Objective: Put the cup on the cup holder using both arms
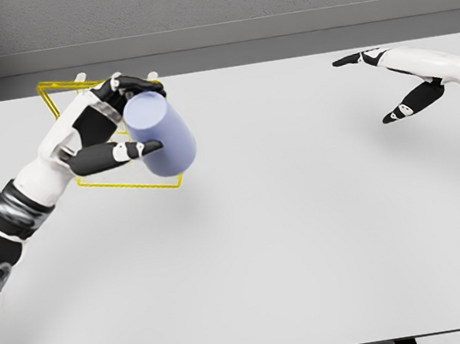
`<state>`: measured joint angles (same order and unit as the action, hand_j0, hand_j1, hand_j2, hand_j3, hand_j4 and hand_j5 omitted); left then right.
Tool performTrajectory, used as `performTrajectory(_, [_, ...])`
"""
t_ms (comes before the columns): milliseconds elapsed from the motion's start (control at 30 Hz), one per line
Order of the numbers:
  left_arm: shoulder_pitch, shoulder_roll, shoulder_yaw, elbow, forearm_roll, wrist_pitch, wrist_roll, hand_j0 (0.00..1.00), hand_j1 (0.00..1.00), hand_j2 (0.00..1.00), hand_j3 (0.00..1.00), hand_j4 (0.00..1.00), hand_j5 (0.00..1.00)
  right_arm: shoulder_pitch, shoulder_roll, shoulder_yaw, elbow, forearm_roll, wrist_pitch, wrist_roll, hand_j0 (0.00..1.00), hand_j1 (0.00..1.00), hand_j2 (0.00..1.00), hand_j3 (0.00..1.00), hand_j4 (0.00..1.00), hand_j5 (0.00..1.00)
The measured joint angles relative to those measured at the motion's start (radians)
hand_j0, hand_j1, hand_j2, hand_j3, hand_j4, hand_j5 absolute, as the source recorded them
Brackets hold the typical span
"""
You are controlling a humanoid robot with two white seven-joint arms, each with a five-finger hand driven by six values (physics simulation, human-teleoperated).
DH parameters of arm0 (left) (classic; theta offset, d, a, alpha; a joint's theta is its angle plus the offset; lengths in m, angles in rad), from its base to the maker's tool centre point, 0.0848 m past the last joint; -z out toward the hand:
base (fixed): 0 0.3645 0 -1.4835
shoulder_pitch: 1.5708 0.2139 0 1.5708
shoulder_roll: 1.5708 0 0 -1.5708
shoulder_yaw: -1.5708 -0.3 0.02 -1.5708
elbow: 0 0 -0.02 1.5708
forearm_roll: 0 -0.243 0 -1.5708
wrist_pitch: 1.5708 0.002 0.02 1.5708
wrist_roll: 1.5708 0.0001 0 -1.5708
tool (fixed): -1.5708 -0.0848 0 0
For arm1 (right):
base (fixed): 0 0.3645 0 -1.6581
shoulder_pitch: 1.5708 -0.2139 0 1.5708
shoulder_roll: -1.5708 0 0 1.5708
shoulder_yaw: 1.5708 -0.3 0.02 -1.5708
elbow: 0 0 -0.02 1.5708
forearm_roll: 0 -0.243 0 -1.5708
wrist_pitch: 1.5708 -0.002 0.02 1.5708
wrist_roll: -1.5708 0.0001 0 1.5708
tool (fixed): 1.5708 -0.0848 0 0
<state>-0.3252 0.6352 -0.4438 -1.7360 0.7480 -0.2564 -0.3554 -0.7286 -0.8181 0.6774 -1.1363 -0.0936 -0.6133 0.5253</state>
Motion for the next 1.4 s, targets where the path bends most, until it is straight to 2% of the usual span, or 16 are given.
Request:
performTrajectory(433, [-0.052,0.013,0.026,0.012,0.019,0.004,0.002,0.65,0.65,0.65,0.65,0.65,0.65,0.0,0.001,0.0,0.0,0.0,0.0,0.0,1.0,1.0,1.0,1.0,1.0,1.0])
performTrajectory(733, [-0.064,0.022,0.06,0.04,0.02,0.019,0.002,0.65,0.65,0.65,0.65,0.65,0.65,0.0,0.001,0.0,0.0,0.0,0.0,0.0,1.0,1.0,1.0,1.0,1.0,1.0])
performTrajectory(1400, [-0.077,0.022,0.066,0.071,0.017,0.021,0.002,0.65,0.65,0.65,0.65,0.65,0.65,0.0,0.001,0.0,0.0,0.0,0.0,0.0,1.0,1.0,1.0,1.0,1.0,1.0])
